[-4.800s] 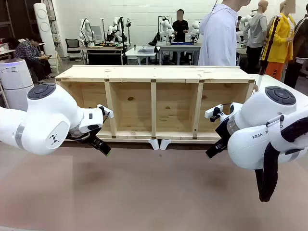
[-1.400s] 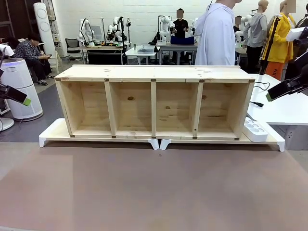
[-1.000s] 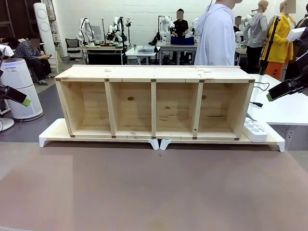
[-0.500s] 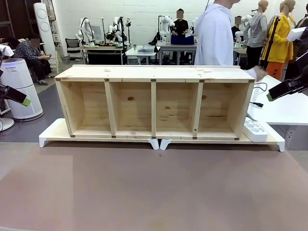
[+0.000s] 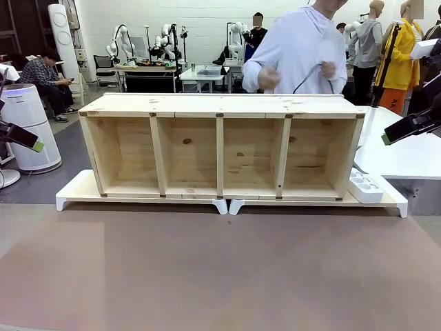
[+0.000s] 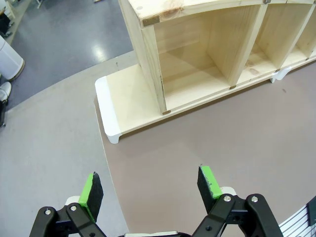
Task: Perform cable management.
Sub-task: When the cord part of the Power Cable appears at the lower middle area of the table and stops, grasp the cord part of the Power Cable.
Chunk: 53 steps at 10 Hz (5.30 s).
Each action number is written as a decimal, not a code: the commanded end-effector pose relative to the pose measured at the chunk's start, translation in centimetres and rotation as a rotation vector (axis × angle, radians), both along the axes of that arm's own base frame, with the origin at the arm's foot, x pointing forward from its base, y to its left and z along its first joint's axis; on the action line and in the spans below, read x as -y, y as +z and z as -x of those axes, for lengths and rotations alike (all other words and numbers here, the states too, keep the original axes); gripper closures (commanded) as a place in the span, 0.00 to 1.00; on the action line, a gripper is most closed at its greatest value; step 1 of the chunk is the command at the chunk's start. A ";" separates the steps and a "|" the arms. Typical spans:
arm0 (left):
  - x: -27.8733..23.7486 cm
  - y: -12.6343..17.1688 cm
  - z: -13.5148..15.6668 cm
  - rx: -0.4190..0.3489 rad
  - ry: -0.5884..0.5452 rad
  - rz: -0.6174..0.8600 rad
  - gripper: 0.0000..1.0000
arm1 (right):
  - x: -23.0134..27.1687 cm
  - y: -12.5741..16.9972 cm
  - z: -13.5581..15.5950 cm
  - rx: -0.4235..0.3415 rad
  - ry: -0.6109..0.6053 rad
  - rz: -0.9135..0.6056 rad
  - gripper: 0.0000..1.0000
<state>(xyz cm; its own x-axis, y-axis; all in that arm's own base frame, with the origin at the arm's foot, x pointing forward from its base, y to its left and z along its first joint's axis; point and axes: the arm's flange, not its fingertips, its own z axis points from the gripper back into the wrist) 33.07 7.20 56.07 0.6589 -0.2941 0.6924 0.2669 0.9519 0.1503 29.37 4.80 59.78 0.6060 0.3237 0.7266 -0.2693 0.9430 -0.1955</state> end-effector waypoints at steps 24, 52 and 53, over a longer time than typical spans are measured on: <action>-0.1 -0.1 0.0 -0.007 0.004 0.001 0.00 | 0.3 0.0 -0.1 0.005 0.003 0.013 0.00; -0.1 -0.1 0.0 -0.007 0.004 0.001 0.00 | 0.3 0.0 -0.1 0.005 0.003 0.013 0.00; -0.1 -0.1 0.0 -0.007 0.004 0.001 0.00 | 0.3 0.0 -0.1 0.005 0.003 0.013 0.00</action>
